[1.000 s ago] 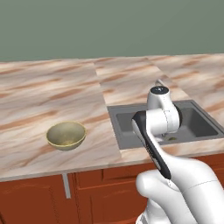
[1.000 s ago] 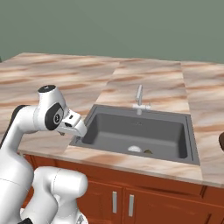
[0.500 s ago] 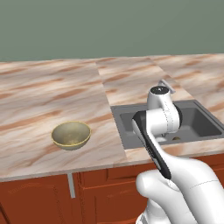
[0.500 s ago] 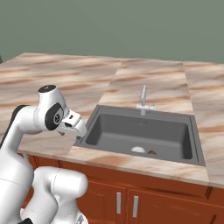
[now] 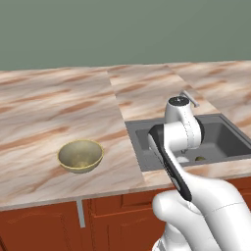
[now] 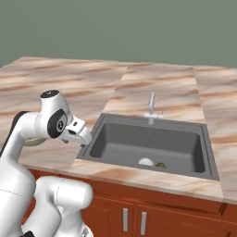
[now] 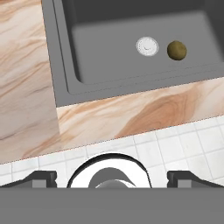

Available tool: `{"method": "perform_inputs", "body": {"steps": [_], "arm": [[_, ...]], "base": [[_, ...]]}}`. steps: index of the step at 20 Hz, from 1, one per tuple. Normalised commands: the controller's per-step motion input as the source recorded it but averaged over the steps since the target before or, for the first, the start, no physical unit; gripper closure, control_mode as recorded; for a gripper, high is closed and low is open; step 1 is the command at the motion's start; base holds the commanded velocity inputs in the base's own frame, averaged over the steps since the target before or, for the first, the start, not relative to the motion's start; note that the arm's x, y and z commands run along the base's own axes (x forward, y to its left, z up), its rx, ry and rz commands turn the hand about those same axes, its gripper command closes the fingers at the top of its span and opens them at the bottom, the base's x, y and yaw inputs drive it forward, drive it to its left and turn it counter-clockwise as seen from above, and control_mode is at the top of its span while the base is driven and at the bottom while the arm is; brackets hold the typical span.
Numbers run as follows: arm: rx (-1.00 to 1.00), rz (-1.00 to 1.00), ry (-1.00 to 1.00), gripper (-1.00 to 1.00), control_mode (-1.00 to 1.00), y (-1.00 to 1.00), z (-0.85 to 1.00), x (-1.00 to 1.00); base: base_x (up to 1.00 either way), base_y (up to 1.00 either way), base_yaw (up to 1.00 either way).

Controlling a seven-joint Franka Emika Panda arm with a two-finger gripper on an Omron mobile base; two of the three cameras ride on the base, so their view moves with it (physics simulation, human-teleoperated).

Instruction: Pick the eggplants from the cabinet and place them in one bowl. Pick the potato from the sink and place it in the other bowl.

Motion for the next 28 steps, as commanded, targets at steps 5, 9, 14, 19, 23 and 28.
{"method": "perform_inputs", "body": {"steps": [5, 9, 14, 19, 23, 28], "arm": [[0.0, 0.0, 0.0, -1.0, 1.0, 0.0, 0.0, 0.0], [0.0, 0.0, 0.0, -1.0, 1.0, 0.0, 0.0, 0.0], [0.0, 0.0, 0.0, -1.0, 1.0, 0.0, 0.0, 0.0], [0.0, 0.0, 0.0, -1.0, 1.0, 0.0, 0.0, 0.0], [0.0, 0.0, 0.0, -1.0, 1.0, 0.0, 0.0, 0.0], [0.0, 0.0, 0.0, -1.0, 1.0, 0.0, 0.0, 0.0]], "base": [[0.38, 0.01, 0.0], [0.34, 0.01, 0.0], [0.37, 0.0, 0.0], [0.37, 0.0, 0.0], [0.33, 0.01, 0.0], [0.25, 0.01, -0.01]]}}
